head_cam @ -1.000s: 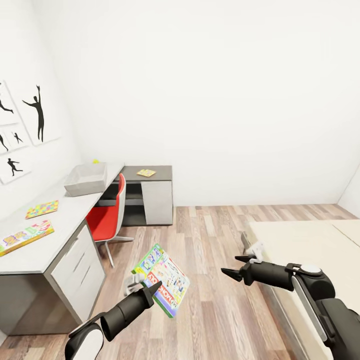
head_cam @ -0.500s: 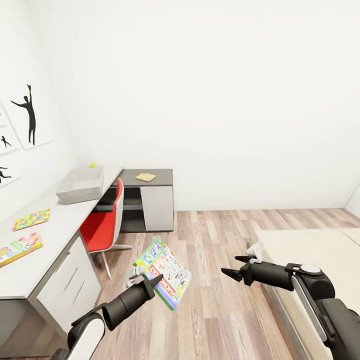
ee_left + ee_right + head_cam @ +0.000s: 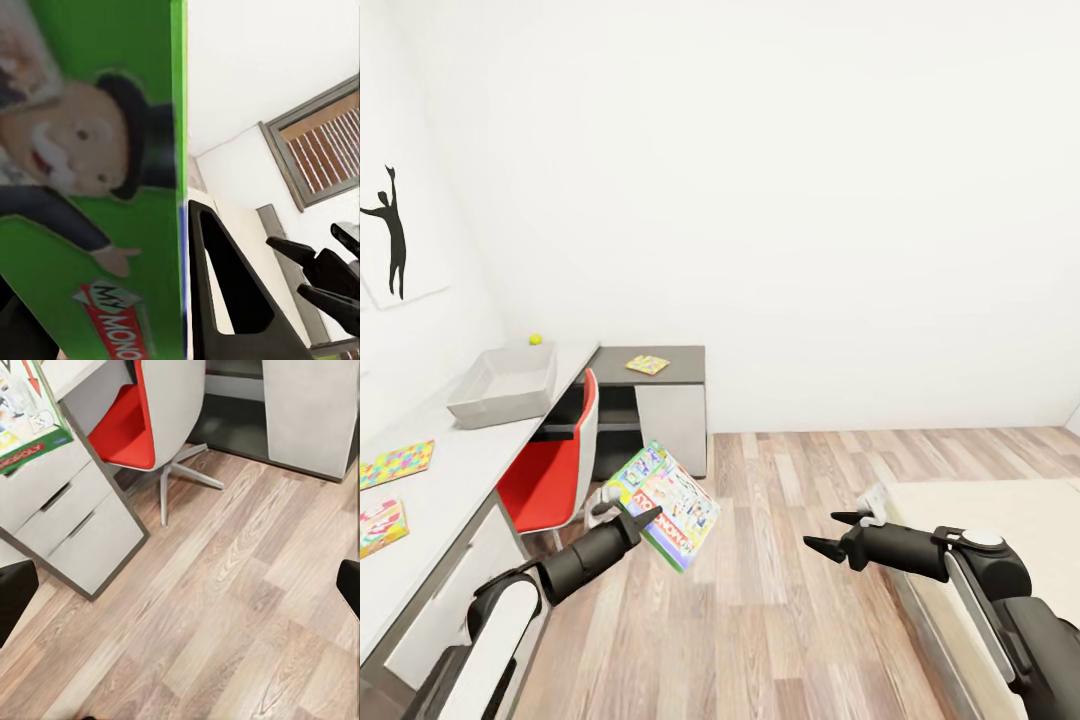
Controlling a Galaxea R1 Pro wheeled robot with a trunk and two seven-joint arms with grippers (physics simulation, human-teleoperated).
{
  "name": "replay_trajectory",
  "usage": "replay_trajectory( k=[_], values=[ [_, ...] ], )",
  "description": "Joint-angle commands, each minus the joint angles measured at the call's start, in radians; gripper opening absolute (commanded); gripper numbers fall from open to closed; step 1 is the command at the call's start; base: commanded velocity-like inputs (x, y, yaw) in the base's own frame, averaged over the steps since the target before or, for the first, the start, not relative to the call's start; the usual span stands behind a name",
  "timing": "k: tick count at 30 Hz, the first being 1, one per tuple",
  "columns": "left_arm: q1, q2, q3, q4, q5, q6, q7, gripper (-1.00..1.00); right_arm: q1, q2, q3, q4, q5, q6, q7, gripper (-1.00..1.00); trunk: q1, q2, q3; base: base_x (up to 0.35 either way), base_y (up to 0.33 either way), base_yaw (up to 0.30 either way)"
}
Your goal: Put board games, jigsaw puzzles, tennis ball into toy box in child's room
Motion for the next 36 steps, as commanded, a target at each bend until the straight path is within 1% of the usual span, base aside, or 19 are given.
replay_trajectory(
  k=[1,4,6,9,10,11,12,13,14,16,18,20,22,36],
  values=[
    [-0.012,0.000,0.020,-0.007,0.005,0.024,0.000,-1.00,-0.001,0.000,-0.001,0.001,-0.007,0.007,0.000,1.00,0.001,-0.002,-0.002,0.346,0.000,0.000],
    [-0.049,-0.002,0.085,-0.019,0.013,0.077,0.009,-1.00,-0.001,-0.001,-0.001,0.004,-0.008,0.005,0.000,1.00,0.001,-0.002,-0.002,0.346,0.000,0.000],
    [-0.073,-0.001,0.121,-0.023,0.026,0.104,0.023,-1.00,-0.001,-0.001,-0.002,0.005,-0.008,0.004,0.000,1.00,0.001,-0.002,-0.002,0.346,0.000,0.000],
    [-0.097,0.002,0.155,-0.027,0.059,0.127,0.060,-1.00,-0.001,0.000,-0.010,0.006,-0.009,0.004,0.000,1.00,0.001,-0.002,-0.002,0.346,0.000,0.000],
    [-0.097,0.002,0.155,-0.027,0.059,0.127,0.060,-1.00,-0.001,0.000,-0.010,0.006,-0.009,0.004,0.000,1.00,0.001,-0.002,-0.002,0.346,0.000,0.000],
    [-0.109,0.004,0.167,-0.029,0.084,0.136,0.090,-1.00,-0.001,0.002,-0.023,0.007,-0.008,0.002,0.000,1.00,0.001,-0.002,-0.002,0.346,0.000,0.000],
    [-0.116,0.004,0.172,-0.030,0.095,0.139,0.108,-1.00,-0.001,0.003,-0.029,0.007,-0.008,0.000,0.001,1.00,0.001,-0.002,-0.002,0.346,0.000,0.000],
    [-0.122,0.005,0.176,-0.030,0.105,0.142,0.126,-1.00,-0.001,0.004,-0.036,0.007,-0.008,-0.001,0.001,1.00,0.001,-0.002,-0.002,0.346,0.000,0.000],
    [-0.116,0.010,0.170,-0.028,0.093,0.145,0.131,-1.00,-0.007,0.009,-0.030,0.012,-0.002,-0.003,-0.003,1.00,0.001,-0.002,-0.002,0.000,0.000,0.000],
    [-0.104,0.020,0.169,-0.028,0.081,0.146,0.143,-1.00,-0.016,0.021,-0.026,0.011,-0.003,-0.003,-0.003,1.00,0.001,-0.002,-0.002,0.000,0.000,0.000],
    [-0.093,0.020,0.169,-0.028,0.079,0.146,0.147,-1.00,-0.016,0.021,-0.026,0.011,-0.003,-0.003,-0.003,1.00,0.001,-0.002,-0.002,0.000,0.000,0.000],
    [-0.082,0.020,0.169,-0.028,0.090,0.146,0.147,-1.00,-0.016,0.021,-0.026,0.011,-0.003,-0.003,-0.003,1.00,0.001,-0.002,-0.002,0.000,0.000,0.000],
    [-0.070,0.020,0.169,-0.028,0.089,0.146,0.147,-1.00,-0.016,0.021,-0.026,0.011,-0.003,-0.003,-0.003,1.00,0.001,-0.002,-0.002,0.000,0.000,0.000],
    [-0.069,0.020,0.169,-0.028,0.090,0.146,0.147,-1.00,-0.016,0.021,-0.026,0.011,-0.003,-0.003,-0.003,1.00,0.001,-0.002,-0.002,0.000,0.000,0.000]
  ],
)
